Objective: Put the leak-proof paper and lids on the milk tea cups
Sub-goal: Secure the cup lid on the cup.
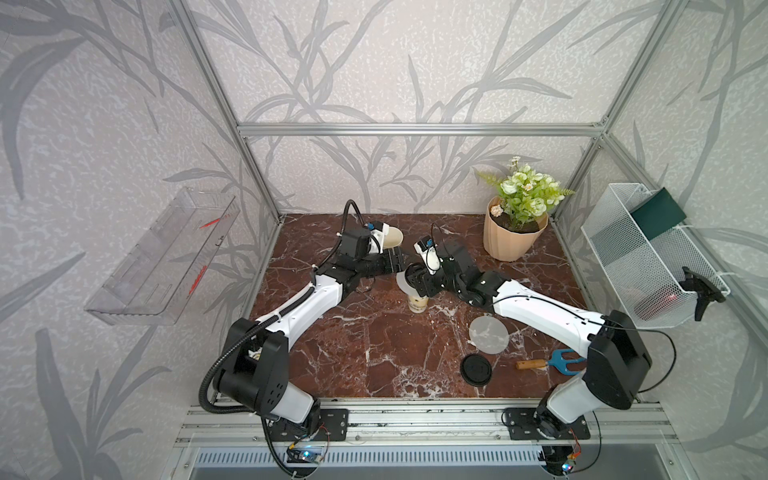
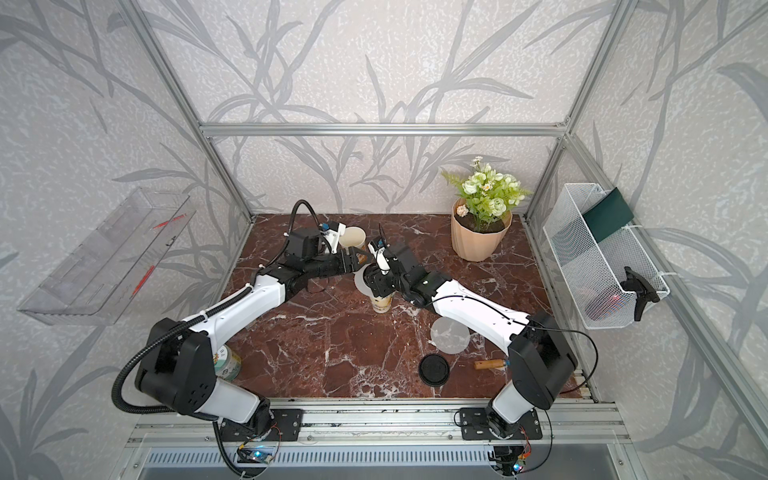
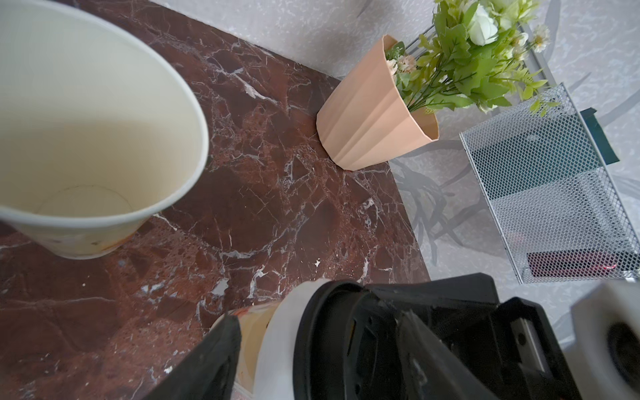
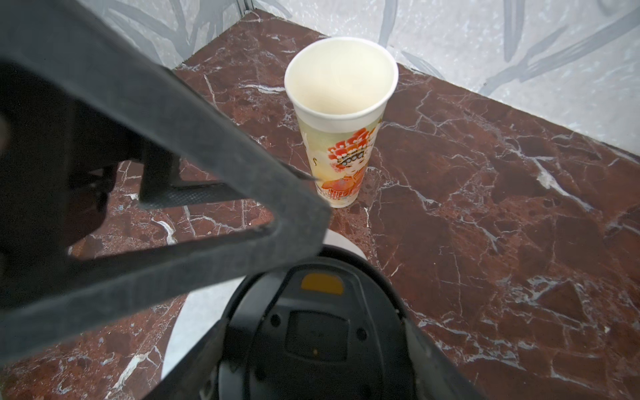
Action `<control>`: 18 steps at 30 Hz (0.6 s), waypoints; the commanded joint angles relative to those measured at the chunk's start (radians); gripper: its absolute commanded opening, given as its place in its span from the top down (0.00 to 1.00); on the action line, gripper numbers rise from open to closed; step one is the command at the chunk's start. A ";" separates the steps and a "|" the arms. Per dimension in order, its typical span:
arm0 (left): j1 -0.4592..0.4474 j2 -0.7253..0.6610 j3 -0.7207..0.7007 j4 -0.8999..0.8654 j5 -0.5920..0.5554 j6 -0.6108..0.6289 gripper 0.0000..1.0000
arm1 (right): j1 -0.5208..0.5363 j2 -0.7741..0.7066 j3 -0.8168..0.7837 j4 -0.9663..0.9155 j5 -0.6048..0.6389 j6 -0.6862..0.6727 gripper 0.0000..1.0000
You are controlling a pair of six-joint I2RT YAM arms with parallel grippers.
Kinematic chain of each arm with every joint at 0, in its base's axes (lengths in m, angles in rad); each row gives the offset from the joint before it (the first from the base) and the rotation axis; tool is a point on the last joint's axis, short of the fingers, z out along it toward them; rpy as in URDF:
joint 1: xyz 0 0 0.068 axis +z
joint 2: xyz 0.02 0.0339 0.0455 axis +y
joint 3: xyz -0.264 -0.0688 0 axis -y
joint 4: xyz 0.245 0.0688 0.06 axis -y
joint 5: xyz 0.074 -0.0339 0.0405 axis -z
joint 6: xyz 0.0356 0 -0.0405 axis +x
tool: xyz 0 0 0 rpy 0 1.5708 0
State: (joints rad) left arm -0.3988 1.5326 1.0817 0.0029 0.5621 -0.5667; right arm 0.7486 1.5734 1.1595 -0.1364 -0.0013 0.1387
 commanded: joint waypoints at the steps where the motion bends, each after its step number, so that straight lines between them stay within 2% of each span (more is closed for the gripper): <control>1: -0.026 0.041 0.012 -0.048 -0.035 0.057 0.27 | -0.003 0.036 -0.080 -0.116 -0.011 0.009 0.26; 11: -0.037 0.076 -0.089 0.033 -0.030 0.023 0.38 | -0.002 0.036 -0.166 -0.060 -0.006 0.015 0.28; 18: -0.044 0.091 -0.150 0.070 -0.042 0.006 0.41 | -0.002 0.034 -0.210 -0.032 -0.002 0.028 0.30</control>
State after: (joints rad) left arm -0.4301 1.5845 0.9936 0.1612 0.5613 -0.5720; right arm 0.7486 1.5421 1.0317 0.0563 -0.0002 0.1379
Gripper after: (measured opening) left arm 0.594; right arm 0.716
